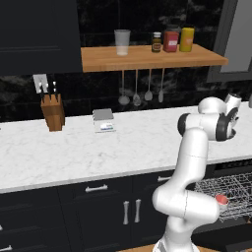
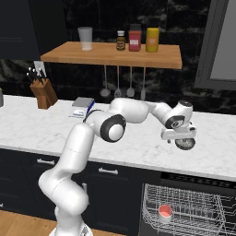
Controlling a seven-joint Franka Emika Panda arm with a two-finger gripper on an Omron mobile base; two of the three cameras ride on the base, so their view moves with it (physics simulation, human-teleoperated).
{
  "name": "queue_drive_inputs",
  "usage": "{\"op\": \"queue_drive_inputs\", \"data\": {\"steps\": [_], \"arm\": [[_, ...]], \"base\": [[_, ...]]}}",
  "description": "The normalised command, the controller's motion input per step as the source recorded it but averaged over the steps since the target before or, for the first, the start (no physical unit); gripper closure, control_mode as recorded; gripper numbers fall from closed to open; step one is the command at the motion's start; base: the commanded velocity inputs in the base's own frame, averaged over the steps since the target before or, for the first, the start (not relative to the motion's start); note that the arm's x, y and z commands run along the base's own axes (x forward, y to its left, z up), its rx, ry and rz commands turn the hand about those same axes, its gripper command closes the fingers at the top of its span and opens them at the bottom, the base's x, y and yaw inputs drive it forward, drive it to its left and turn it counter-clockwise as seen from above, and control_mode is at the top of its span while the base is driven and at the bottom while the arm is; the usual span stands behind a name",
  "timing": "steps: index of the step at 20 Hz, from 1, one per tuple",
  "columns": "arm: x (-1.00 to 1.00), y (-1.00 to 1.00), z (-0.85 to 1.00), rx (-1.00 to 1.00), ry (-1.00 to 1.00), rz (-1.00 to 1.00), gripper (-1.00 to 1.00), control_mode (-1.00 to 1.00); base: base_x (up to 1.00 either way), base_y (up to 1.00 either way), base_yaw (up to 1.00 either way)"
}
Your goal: Pick up the cup and bowl from the counter, place them in the dishwasher, and close the dishwasher door.
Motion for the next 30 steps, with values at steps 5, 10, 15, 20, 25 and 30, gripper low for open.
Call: {"op": "queue_drive_inputs", "data": {"steps": [5, 10, 15, 20, 25, 30], "arm": [[0.00, 0.01, -0.33, 0.00, 0.02, 0.00, -1.00, -1.00], [0.00, 0.00, -0.07, 0.00, 0.01, 0.00, 1.00, -1.00], [0.00, 0.00, 0.00, 0.00, 0.00, 0.00, 1.00, -1.00], [-0.17, 0.00, 0.00, 0.00, 0.00, 0.00, 1.00, -1.00], [-0.98, 0.11, 0.04, 0.01, -0.14, 0.00, 1.00, -1.00], [-1.00, 0.20, 0.04, 0.00, -0.26, 0.00, 1.00, -1.00]], "base": [[0.00, 0.00, 0.00], [0.00, 0.00, 0.00], [0.00, 0.00, 0.00], [0.00, 0.00, 0.00], [0.00, 0.00, 0.00], [0.00, 0.00, 0.00]]}}
